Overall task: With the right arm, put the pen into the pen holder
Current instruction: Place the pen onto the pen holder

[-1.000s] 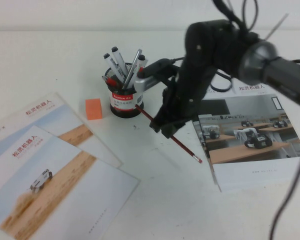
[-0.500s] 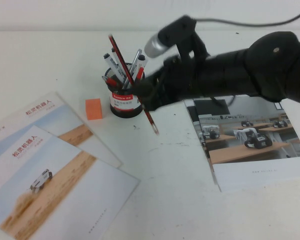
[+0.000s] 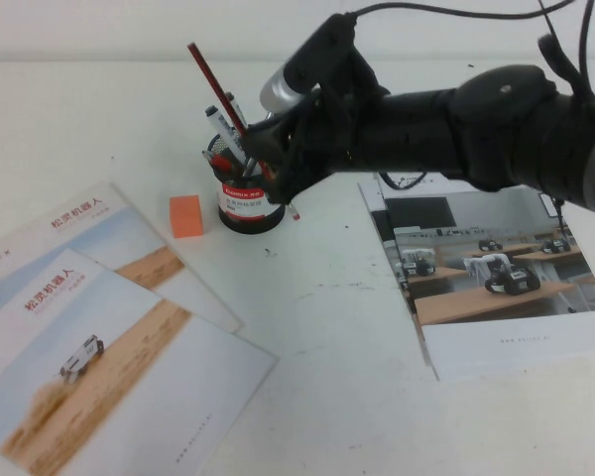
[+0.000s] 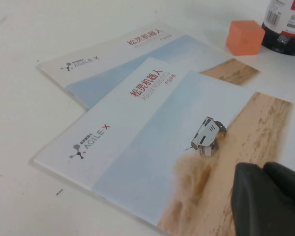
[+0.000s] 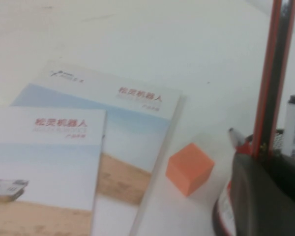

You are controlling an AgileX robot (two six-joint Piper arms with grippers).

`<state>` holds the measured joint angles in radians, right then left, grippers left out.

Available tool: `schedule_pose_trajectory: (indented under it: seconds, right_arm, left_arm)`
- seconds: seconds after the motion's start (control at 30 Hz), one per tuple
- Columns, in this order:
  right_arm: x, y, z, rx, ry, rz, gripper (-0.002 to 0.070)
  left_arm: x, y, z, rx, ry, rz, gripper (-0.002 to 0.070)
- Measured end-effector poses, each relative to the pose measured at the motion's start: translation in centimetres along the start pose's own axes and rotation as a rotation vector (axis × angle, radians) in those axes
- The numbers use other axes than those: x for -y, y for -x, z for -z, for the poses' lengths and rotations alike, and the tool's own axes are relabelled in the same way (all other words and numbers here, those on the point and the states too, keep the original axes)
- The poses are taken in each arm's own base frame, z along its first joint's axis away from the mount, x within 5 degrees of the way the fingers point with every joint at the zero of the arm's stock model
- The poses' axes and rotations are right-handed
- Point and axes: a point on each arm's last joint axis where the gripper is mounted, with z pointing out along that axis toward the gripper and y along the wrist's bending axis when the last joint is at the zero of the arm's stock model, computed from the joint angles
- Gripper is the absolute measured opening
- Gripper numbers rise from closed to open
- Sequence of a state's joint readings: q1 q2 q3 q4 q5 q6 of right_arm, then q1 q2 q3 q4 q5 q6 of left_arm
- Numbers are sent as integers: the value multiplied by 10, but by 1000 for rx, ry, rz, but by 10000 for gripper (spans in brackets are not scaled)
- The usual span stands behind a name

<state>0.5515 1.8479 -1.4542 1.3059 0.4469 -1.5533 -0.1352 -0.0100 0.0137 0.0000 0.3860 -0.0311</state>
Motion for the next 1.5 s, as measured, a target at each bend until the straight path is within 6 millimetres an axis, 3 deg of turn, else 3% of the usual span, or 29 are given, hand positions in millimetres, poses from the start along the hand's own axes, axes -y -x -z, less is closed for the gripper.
schedule_pose_trajectory:
  seconds: [0.2, 0.33, 0.47, 0.57, 0.77, 1.17, 1.27, 1.5]
  right_arm:
    - [19, 23, -14, 5, -76, -29, 16]
    - [36, 33, -29, 23, -230, -177, 16]
    - [57, 23, -48, 128, -391, -355, 16]
    - [63, 16, -60, 231, -417, -432, 16]
    - [51, 13, -80, 355, -341, -343, 16]
    - [42, -6, -93, 344, -303, -317, 29]
    - [42, -13, -96, 336, -298, -320, 93]
    - [41, -15, -97, 332, -298, -321, 419]
  left_arm:
    - [0, 0, 0, 0, 0, 0, -1]
    - [0, 0, 0, 0, 0, 0, -1]
    - [0, 0, 0, 0, 0, 0, -1]
    - [0, 0, 0, 0, 0, 0, -1]
    - [0, 0, 0, 0, 0, 0, -1]
    - [0, 0, 0, 0, 0, 0, -1]
    - [0, 0, 0, 0, 0, 0, -1]
    - [0, 0, 0, 0, 0, 0, -1]
